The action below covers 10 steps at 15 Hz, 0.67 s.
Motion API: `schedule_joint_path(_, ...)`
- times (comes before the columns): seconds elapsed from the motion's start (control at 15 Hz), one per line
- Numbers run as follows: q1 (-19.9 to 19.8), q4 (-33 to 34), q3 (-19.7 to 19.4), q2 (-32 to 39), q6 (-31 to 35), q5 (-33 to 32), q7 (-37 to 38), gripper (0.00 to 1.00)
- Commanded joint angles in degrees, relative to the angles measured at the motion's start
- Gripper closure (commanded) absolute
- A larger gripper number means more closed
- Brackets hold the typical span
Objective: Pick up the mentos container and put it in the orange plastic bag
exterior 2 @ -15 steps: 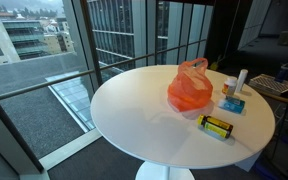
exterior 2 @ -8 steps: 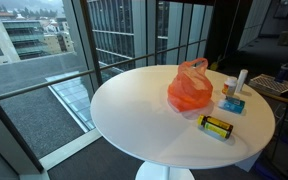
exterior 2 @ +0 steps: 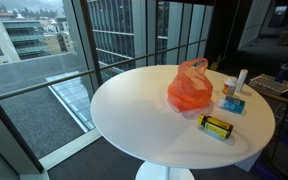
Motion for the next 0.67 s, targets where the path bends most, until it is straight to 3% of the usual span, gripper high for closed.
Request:
schedule_joint_path(0.0,0.04,-0.89,-1.15,0.36,1.7,-0.2,-0.11,0.0)
schedule_joint_path(0.6,-4.79,-5.78,-5.96,4.88,15.52,-1.33,0.68,0.0)
